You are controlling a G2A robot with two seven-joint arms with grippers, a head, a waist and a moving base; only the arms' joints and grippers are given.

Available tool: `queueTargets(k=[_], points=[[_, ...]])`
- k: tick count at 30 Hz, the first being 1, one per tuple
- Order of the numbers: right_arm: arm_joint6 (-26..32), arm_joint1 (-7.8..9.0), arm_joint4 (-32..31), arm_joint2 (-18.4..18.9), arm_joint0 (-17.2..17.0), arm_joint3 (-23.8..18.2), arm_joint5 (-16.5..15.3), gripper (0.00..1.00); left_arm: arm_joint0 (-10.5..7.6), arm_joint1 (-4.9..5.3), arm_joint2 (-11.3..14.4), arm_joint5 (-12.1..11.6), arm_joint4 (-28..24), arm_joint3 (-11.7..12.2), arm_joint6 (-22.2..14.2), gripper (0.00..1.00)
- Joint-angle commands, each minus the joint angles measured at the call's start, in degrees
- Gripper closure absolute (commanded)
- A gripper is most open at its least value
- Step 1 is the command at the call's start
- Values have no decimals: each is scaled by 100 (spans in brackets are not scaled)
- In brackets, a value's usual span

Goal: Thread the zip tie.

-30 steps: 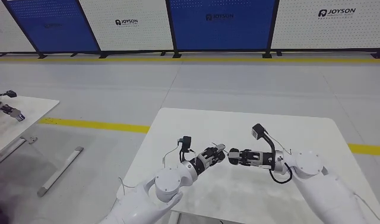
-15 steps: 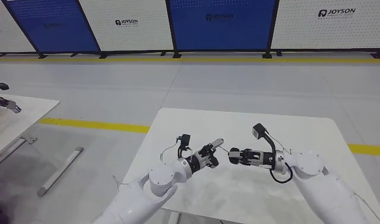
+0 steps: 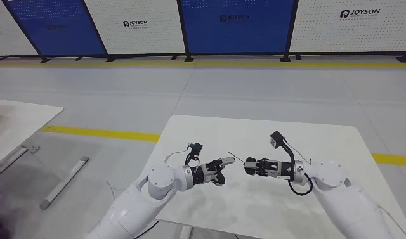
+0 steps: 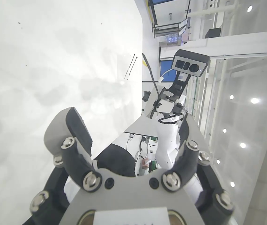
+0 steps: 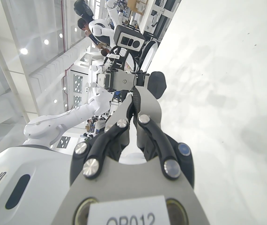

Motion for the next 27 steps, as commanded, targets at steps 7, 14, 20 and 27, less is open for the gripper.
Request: queueTargets(k=[7,14,20,27], points=[[268,14,133,45,-45,-100,-80,100,0,0,0,0,0,0,0,0],[1549,162,-63,347,110,-88,-134,100,0,0,0,0,0,0,0,0],[1549,234,234,-109,318,-57,242,100,0,0,0,0,0,0,0,0],[1549,234,234,-109,318,-57,242,100,0,0,0,0,0,0,0,0]])
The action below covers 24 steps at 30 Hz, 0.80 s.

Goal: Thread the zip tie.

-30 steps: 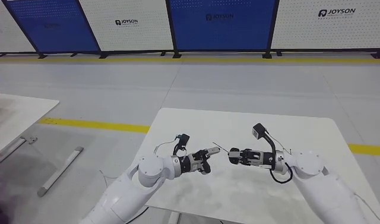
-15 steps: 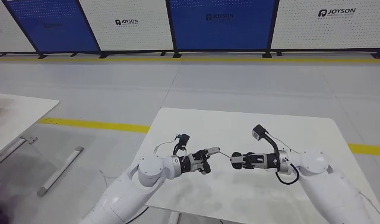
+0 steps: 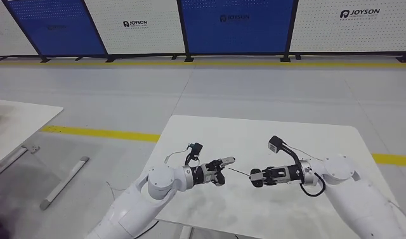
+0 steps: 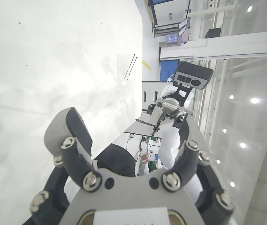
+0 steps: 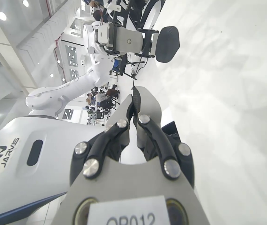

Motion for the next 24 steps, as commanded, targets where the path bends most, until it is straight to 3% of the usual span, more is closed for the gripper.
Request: queueTargets(k=[1,9,13,17,24], points=[[0,0,2,-1,0,0,0,100,0,0,0,0,0,0,0,0],[-232,1,-36,22,-64,-70,-5,100,23,-8,9,-50,-25,-11,74,0],[-179,-38,115,4,-34,36,-30,100,121,-15,-71,-63,-518,-170,-76,0],[-92,-183,104,-285,178,271,42,100,259,-29,-54,-182,-451,-402,291,0],[-80,-193,116,-300,193,296,39,100,263,-30,-46,-178,-442,-409,299,0]])
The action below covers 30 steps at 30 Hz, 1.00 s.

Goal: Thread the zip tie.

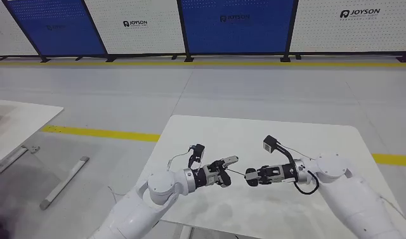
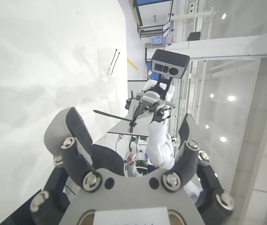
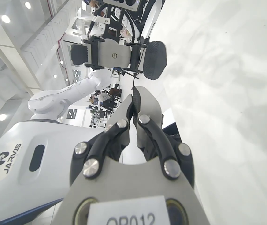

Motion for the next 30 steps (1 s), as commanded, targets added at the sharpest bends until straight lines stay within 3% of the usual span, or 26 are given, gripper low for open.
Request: queueTargets(k=[1,5,10,12,23,27,30], points=[[0,0,-1,0,0,0,0,100,0,0,0,0,-1,0,0,0],[0,0,-1,0,0,0,0,100,0,0,0,0,-1,0,0,0],[0,0,-1,0,0,0,0,100,4,-25,-130,-1,-281,23,361,0],[-577,20,-148,104,-80,-41,12,100,7,-35,-187,-36,-380,38,493,0],[-809,73,-301,246,-203,-227,140,100,15,-41,-153,-79,-380,18,423,0],[-809,73,-301,246,-203,-227,140,100,-101,-56,30,175,-180,157,246,0],[-809,73,-301,246,-203,-227,140,100,-260,-109,181,296,-198,359,420,0]])
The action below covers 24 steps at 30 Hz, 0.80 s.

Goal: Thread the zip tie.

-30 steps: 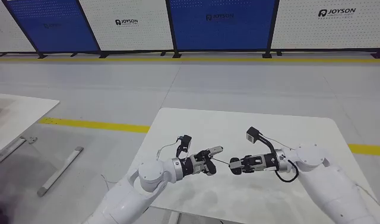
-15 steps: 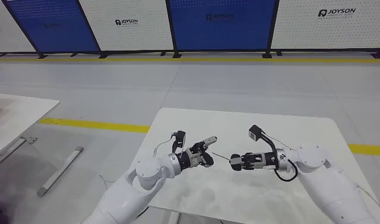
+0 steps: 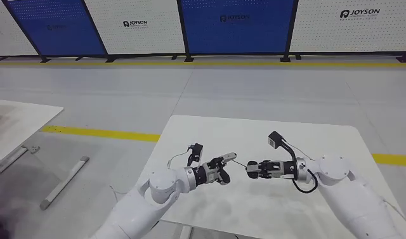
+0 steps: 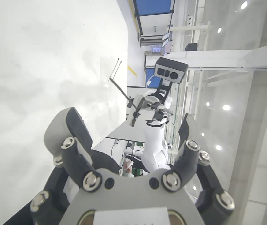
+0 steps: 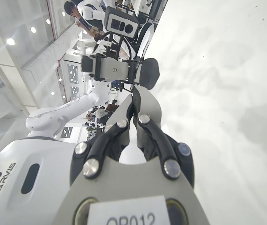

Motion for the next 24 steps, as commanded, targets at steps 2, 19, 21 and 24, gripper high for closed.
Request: queueTargets(k=[2,19,21,24], points=[[0,0,0,0,0,0,0,100,-123,-52,92,-22,-25,123,330,0],[-192,-12,-78,-7,-107,-237,89,100,14,-67,-19,-369,-179,92,449,0],[-190,-18,-98,-10,-97,-230,104,100,14,-67,-19,-369,-179,92,449,0],[-190,-18,-98,-10,-97,-230,104,100,14,-67,-19,-369,-179,92,449,0]])
